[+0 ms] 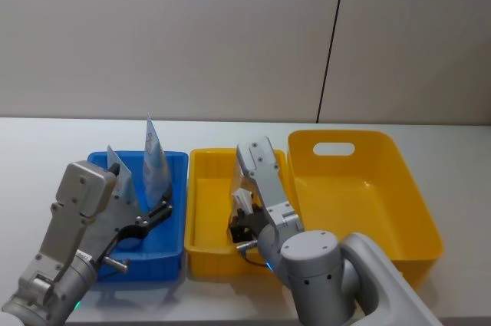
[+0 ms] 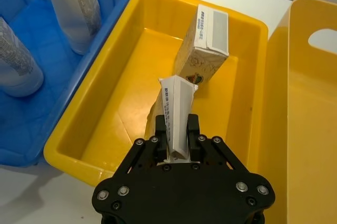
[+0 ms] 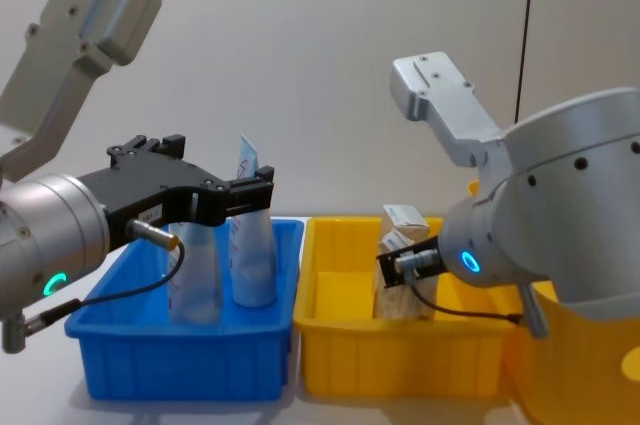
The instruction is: Bimanual collaborative sorting of washing and personal care products
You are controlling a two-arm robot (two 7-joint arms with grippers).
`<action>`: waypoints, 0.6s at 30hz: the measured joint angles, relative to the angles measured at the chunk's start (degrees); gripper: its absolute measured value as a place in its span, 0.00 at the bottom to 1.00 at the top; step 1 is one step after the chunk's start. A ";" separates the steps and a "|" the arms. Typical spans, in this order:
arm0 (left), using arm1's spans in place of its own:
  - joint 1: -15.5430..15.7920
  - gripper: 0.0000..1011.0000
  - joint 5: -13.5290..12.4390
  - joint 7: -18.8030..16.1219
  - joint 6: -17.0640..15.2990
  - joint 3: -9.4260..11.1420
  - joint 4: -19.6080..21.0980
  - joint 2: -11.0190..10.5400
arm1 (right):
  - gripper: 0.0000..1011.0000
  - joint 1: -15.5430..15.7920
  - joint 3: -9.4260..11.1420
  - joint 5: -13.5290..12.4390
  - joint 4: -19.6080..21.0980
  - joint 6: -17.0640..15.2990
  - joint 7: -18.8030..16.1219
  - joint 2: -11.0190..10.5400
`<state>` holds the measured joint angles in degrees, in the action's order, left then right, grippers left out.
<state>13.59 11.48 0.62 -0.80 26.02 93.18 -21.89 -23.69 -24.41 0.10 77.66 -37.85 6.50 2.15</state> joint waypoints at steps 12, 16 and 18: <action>0.00 0.99 0.00 0.00 0.00 0.00 0.00 0.00 | 0.20 -0.80 -0.92 0.52 0.96 2.10 -1.73 -0.19; 0.00 0.99 0.00 0.00 0.00 0.00 0.00 0.00 | 0.20 -1.21 -1.15 0.62 1.23 2.49 -2.25 -0.07; 0.00 0.99 0.00 0.00 0.00 0.00 0.00 0.00 | 0.20 -1.33 -1.20 0.67 1.34 2.62 -2.42 -0.02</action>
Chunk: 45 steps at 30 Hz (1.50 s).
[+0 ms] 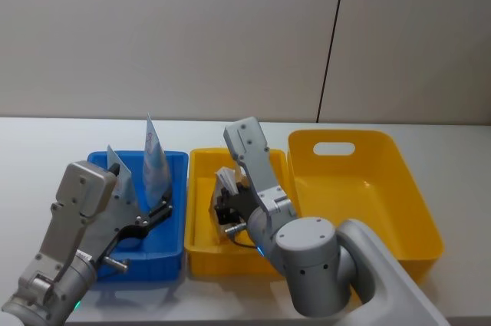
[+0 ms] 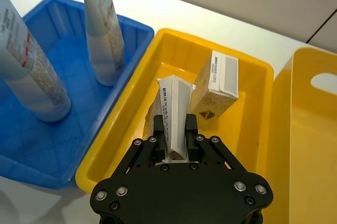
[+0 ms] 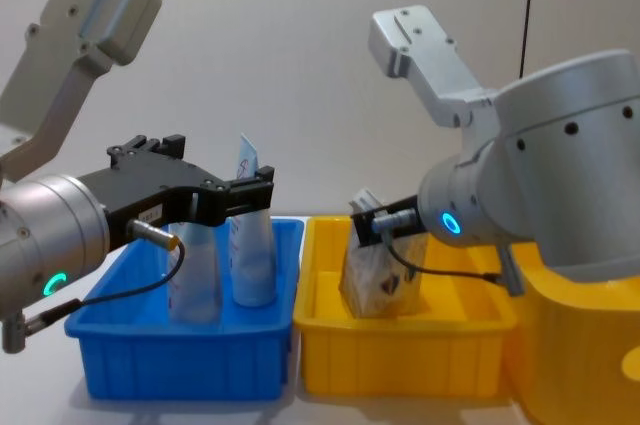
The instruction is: Bimanual collaborative sorting of washing and personal care products
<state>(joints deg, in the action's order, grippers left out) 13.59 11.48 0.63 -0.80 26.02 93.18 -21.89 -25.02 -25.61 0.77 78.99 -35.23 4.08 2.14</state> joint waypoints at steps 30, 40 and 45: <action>0.00 0.99 0.00 0.00 0.00 0.00 0.00 0.00 | 0.20 -3.83 3.98 3.96 14.29 -2.70 -0.66 -5.01; 0.00 0.99 0.00 0.00 0.00 0.00 0.00 0.00 | 0.20 -2.18 6.97 4.82 18.11 -6.73 -1.31 -8.40; 0.00 0.99 0.00 0.00 0.00 0.00 0.00 0.00 | 0.20 -0.88 8.02 4.89 18.88 -8.37 -1.63 -9.44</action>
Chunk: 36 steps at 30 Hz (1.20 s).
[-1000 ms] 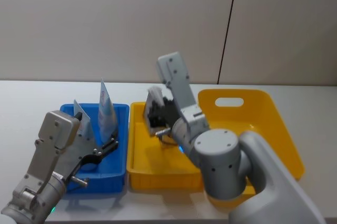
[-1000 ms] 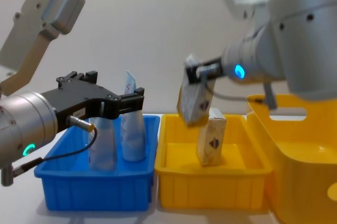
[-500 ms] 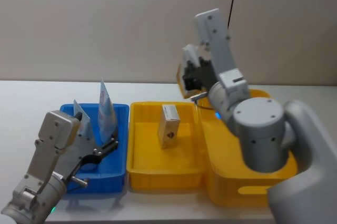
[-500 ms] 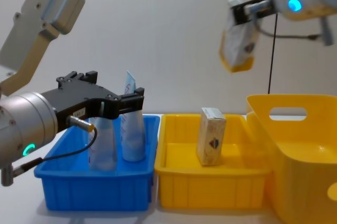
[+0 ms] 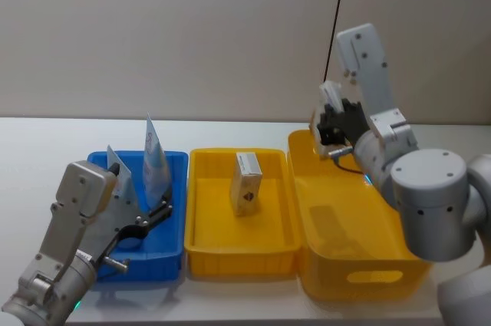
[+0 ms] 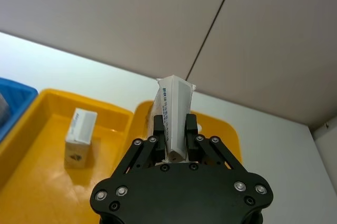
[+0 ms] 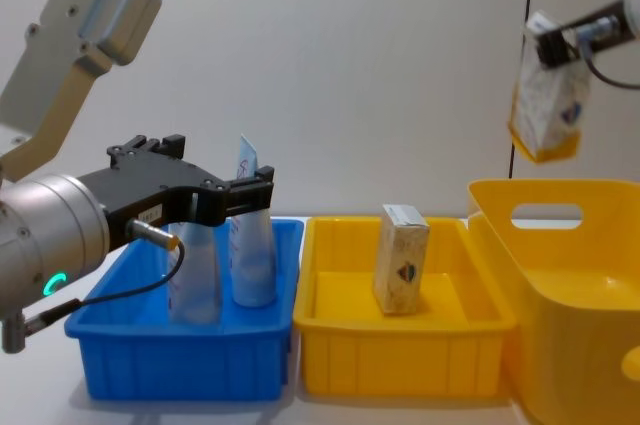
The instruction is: Bimanual collaborative sorting of washing and personal care products
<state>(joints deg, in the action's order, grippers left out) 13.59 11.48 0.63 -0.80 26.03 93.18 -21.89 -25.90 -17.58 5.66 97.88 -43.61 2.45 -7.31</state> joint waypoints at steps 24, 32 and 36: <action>0.00 0.99 0.00 0.00 0.00 0.00 0.00 0.00 | 0.20 2.53 2.11 1.14 -1.45 -2.44 0.40 -0.70; 0.00 0.99 0.00 0.00 0.00 0.00 0.00 0.00 | 0.41 2.67 2.27 1.29 -1.66 -2.52 0.55 -0.66; 0.00 0.99 0.00 0.00 0.00 0.00 0.00 0.00 | 0.56 2.72 2.32 1.33 -1.74 -2.55 0.60 -0.64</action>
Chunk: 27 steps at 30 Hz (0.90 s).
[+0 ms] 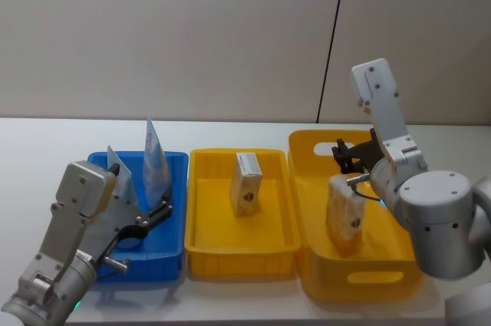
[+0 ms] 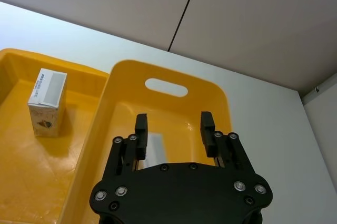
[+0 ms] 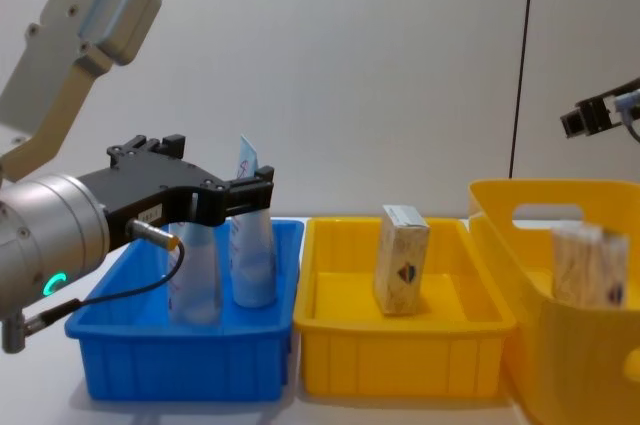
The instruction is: Bimanual collaborative sorting of washing and personal care products
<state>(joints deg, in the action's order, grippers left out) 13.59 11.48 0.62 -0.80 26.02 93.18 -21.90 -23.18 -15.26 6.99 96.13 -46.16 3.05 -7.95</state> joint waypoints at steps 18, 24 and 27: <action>-0.04 0.99 0.00 0.07 -0.05 -0.06 -0.10 0.07 | 0.99 0.10 0.11 0.11 -0.15 -0.09 0.11 0.03; -0.07 0.99 -0.02 0.08 -0.51 -0.24 -0.82 0.34 | 0.99 0.13 0.11 0.11 -0.19 -0.09 0.11 0.02; -0.03 0.99 -0.11 -0.04 -0.58 -0.35 -1.69 0.67 | 0.99 0.13 0.11 0.11 -0.20 -0.09 0.11 0.02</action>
<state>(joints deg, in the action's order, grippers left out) 13.56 11.37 0.58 -1.38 25.68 91.48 -21.23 -23.06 -15.15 7.11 95.94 -46.25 3.16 -7.93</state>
